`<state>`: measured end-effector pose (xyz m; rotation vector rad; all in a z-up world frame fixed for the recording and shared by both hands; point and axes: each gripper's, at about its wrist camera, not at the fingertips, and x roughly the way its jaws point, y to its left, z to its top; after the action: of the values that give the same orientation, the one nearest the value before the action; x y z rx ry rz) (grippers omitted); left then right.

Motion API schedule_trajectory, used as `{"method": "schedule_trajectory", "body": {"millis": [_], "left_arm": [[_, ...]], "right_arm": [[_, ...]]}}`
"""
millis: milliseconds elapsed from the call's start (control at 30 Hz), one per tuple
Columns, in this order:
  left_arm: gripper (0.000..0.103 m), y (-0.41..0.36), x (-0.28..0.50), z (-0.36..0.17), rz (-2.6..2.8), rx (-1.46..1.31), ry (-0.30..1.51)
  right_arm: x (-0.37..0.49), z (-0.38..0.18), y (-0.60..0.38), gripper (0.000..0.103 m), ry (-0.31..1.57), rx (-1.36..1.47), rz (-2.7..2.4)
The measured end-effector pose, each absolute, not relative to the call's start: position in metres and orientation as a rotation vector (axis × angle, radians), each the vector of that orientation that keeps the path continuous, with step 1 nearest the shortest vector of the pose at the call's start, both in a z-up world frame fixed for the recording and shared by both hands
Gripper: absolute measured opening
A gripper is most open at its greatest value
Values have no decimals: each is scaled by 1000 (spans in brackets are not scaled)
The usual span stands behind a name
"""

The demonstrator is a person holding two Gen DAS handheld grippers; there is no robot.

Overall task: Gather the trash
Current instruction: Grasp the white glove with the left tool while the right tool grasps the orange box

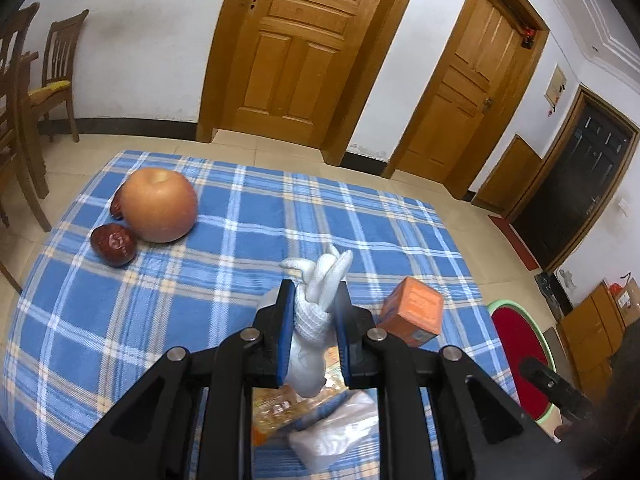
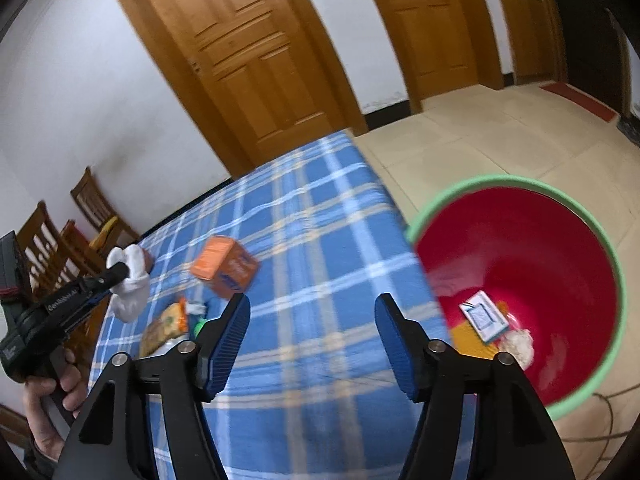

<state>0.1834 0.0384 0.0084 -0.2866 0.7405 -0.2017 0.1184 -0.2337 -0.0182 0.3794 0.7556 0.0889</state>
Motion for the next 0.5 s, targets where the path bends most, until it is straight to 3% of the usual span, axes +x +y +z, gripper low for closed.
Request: {"method": "schedule_trajectory", "body": {"millis": [133,233,500], "left_arm": [[18,46,178,4,-181,-295,732],[18,53,177,1,-157,-293,729],[18,72,182,-16,-129,-348,750]], "right_arm": [[134,-20,-212,71,770,360,112],[149,-23,-198,79,795,358,119],[180,-31,-167,79,838,284,131]]}}
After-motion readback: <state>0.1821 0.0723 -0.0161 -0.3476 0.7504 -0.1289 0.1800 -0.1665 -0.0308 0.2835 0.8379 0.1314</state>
